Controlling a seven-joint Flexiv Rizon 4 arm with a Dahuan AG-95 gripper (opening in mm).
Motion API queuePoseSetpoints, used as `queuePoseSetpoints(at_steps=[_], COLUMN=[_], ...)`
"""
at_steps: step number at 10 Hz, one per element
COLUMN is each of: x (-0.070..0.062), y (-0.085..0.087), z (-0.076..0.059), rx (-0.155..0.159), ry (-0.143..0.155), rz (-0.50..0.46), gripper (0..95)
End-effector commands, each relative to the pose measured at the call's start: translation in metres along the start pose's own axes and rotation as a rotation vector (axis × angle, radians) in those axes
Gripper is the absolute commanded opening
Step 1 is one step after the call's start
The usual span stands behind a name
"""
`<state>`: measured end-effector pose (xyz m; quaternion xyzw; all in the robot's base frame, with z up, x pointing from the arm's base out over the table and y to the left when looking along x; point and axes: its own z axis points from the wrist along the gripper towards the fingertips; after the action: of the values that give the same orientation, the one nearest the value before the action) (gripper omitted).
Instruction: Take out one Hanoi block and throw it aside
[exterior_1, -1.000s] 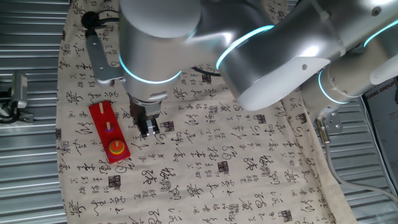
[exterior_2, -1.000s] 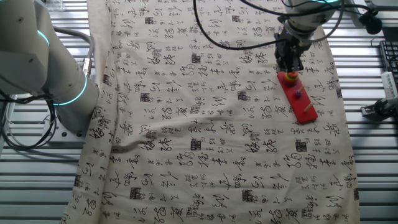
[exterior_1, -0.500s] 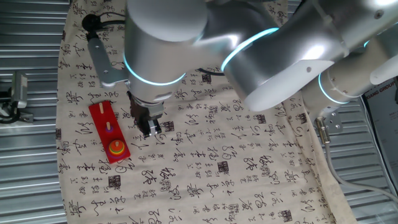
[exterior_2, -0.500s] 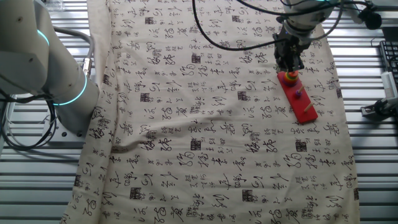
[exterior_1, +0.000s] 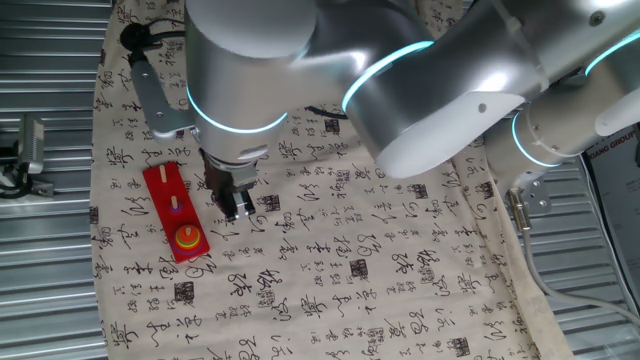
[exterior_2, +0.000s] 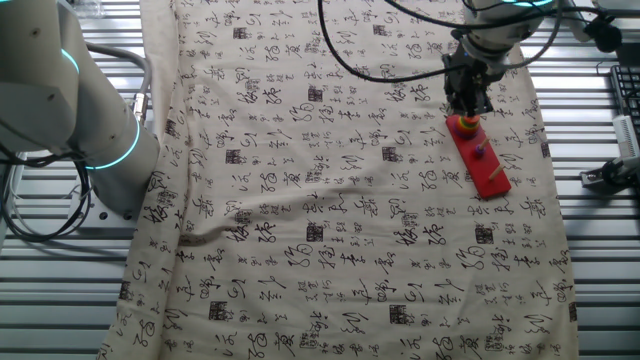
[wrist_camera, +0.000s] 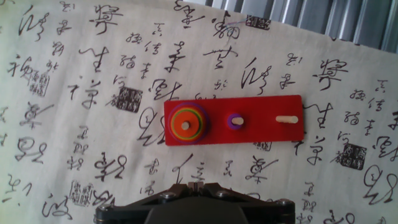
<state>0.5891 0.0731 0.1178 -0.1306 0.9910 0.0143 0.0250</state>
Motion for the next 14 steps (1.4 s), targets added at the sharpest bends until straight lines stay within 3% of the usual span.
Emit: queuePoseSetpoints(at_steps=[1,6,14], x=[0.0014,0.0014,0.0014], y=[0.0003,0.0003,0.0003], z=[-0.0011,-0.0011,-0.0011], rx=[-0.027,0.003,0.014], ry=[-0.027,0.018,0.009], rz=[-0.015,-0.024,-0.005], gripper=[0.0,0.0,0.0])
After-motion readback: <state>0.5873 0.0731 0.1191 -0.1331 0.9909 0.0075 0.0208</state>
